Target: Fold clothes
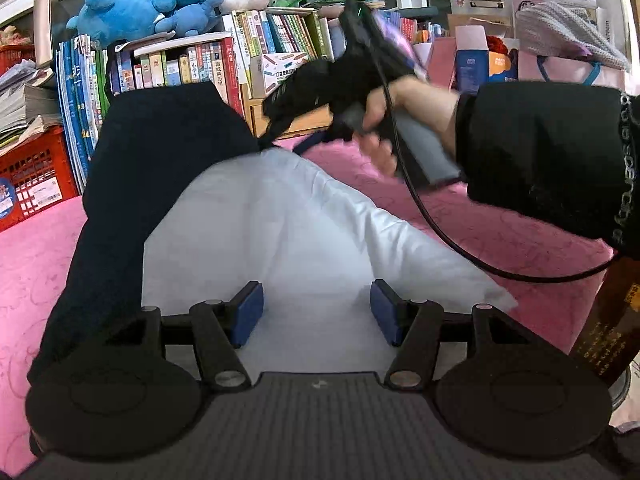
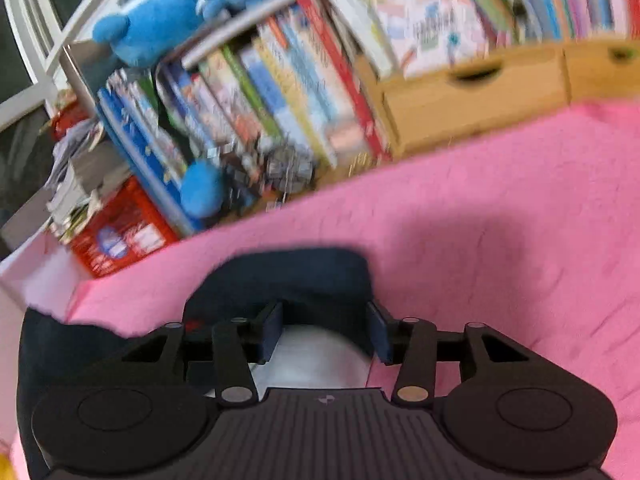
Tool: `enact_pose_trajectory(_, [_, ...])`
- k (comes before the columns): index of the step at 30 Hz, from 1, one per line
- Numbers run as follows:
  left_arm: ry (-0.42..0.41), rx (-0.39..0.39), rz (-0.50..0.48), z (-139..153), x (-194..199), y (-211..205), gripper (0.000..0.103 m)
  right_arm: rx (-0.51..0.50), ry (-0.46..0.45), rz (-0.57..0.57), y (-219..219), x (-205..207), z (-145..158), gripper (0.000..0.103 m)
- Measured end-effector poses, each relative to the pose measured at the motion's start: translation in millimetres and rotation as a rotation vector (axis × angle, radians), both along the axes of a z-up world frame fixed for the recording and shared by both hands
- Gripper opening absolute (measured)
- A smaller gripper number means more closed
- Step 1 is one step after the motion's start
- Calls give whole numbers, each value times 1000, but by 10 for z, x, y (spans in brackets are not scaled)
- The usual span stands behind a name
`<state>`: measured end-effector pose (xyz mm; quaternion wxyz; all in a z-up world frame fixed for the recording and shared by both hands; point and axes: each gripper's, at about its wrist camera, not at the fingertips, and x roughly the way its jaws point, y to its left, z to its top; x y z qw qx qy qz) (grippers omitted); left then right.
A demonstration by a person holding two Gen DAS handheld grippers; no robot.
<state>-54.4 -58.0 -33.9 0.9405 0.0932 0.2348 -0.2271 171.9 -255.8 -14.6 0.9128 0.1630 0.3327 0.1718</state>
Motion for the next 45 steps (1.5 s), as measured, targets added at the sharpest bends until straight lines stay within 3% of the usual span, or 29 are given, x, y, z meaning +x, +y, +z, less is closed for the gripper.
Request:
enact_pose_trajectory(3, [-12, -14, -12, -25, -13, 29, 59, -33, -101, 52, -40, -360, 238, 43])
enact_pose_trajectory(8, [-26, -29, -16, -53, -40, 42, 59, -168, -178, 361, 629, -959, 421, 43])
enact_pose_trajectory(11, [-33, -32, -16, -61, -61, 48, 59, -280, -153, 379, 1127, -757, 279, 43])
enact_pose_trajectory(14, [-54, -16, 0, -74, -87, 38, 59, -323, -89, 375, 1508, -340, 26, 44])
enact_pose_trajectory(18, [-49, -48, -8, -87, -82, 81, 59, -350, -125, 390, 1719, -188, -44, 48])
enact_pose_trajectory(21, [-39, -60, -25, -87, -101, 125, 60, -414, -168, 356, 1903, -111, -101, 59])
enact_pose_trajectory(23, [-21, -53, -30, -33, -148, 194, 63, -381, -173, 333, 1866, -143, -52, 59])
enact_pose_trajectory(24, [-10, -68, -28, 2, -178, 262, 72, -364, -175, 321, 1848, -159, -28, 59])
enact_pose_trajectory(25, [-7, -86, -22, 40, -217, 344, 79, -347, -180, 312, 1816, -183, 5, 62])
enact_pose_trajectory(28, [-27, -91, -24, 115, -396, 538, 86, -287, -225, 310, 1534, -422, 233, 77])
enact_pose_trajectory(30, [-37, -65, -34, 122, -473, 604, 89, -267, -244, 319, 1375, -610, 349, 79])
enact_pose_trajectory(35, [21, -8, -26, 67, -627, 717, 89, -243, -233, 438, 1280, -1090, 296, 82])
enact_pose_trajectory(37, [36, -12, -6, 94, -667, 767, 89, -310, -210, 523, 1452, -1221, 89, 97])
enact_pose_trajectory(40, [72, -10, 65, 146, -681, 806, 89, -481, -287, 534, 1760, -1399, -16, 100])
enact_pose_trajectory(45, [160, -88, 175, 161, -673, 973, 89, -340, -264, 482, 1516, -1635, 249, 100])
